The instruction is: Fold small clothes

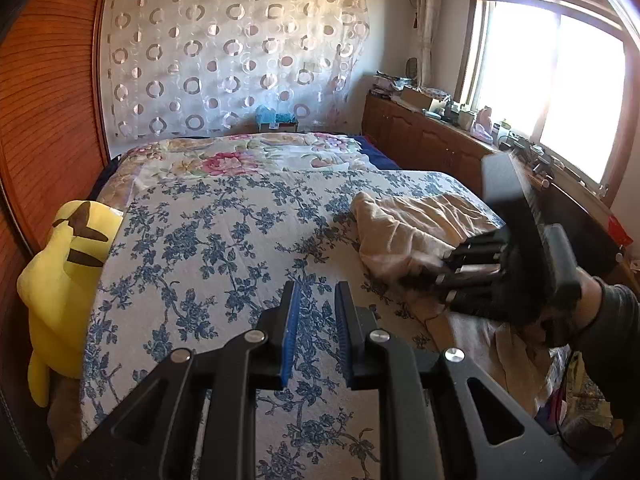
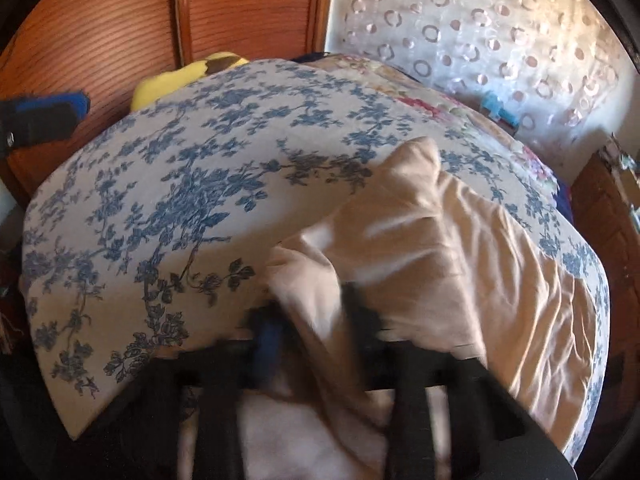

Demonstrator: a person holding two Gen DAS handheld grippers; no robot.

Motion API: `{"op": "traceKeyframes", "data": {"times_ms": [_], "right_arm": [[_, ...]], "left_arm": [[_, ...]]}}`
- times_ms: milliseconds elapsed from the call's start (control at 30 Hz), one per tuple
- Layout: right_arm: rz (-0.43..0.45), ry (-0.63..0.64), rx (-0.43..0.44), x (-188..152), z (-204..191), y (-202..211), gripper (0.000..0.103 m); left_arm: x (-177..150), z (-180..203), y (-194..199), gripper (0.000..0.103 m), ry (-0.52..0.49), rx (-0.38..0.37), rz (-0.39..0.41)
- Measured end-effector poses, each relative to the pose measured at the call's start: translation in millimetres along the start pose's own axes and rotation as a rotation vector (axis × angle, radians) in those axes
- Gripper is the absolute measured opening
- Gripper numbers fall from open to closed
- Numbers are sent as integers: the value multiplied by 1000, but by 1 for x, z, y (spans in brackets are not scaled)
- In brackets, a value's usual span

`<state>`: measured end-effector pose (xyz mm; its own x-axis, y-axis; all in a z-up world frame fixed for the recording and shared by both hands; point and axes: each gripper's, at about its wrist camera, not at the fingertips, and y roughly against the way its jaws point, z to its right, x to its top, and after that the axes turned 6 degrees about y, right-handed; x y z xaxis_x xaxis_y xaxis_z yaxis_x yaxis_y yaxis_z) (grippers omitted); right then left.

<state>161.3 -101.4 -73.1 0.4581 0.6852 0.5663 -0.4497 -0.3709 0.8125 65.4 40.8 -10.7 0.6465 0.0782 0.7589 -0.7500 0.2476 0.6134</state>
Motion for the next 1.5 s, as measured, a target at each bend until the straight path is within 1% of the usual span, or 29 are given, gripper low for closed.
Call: {"op": "traceKeyframes", "data": {"times_ms": [67, 167, 267, 333, 467, 500, 567, 767, 800, 833, 867, 900, 933, 967, 1067, 1133, 1233, 1400, 1500], "right_arm": [[52, -47, 19, 0, 14, 13, 9], [133, -117, 4, 3, 40, 40, 9], [179, -176, -37, 5, 72, 62, 8], [186, -214, -60, 5, 95, 71, 8], [172, -270, -143, 3, 141, 77, 8], [166, -285, -150, -2, 148, 78, 8], [139, -317, -185, -5, 170, 72, 8], [55, -414, -247, -27, 208, 49, 8], [43, -418, -258, -31, 210, 48, 8], [29, -422, -275, -33, 212, 46, 12], [19, -426, -287, -35, 212, 45, 24], [10, -429, -309, -38, 211, 47, 42], [14, -432, -328, -40, 211, 51, 49], [30, -435, -331, -44, 209, 59, 50], [64, -424, -311, -51, 200, 78, 50], [92, -403, -284, -58, 186, 94, 50], [124, -367, -219, -73, 153, 113, 50], [130, -330, -151, -92, 105, 122, 50], [129, -316, -132, -98, 85, 120, 50]], "left_arm": [[-1, 2, -1, 16, -2, -3, -3], [-3, 4, -2, 16, -5, -9, -6], [-4, 7, -4, 16, -8, -16, -9], [-5, 10, -5, 16, -11, -21, -11], [-7, 15, -7, 16, -23, -30, -19], [-7, 16, -8, 16, -26, -31, -21], [-8, 18, -9, 16, -32, -34, -25], [-9, 22, -10, 16, -40, -38, -32], [-10, 23, -11, 16, -40, -38, -33], [-10, 23, -11, 16, -41, -39, -33], [-10, 25, -11, 16, -42, -41, -34], [-11, 26, -11, 16, -44, -42, -36], [-11, 27, -12, 16, -47, -43, -36], [-11, 28, -13, 16, -50, -45, -37], [-13, 33, -14, 16, -57, -48, -37], [-13, 36, -14, 16, -61, -53, -37], [-15, 43, -16, 16, -74, -57, -39], [-17, 52, -19, 16, -89, -58, -46], [-19, 57, -20, 16, -101, -54, -49]]}}
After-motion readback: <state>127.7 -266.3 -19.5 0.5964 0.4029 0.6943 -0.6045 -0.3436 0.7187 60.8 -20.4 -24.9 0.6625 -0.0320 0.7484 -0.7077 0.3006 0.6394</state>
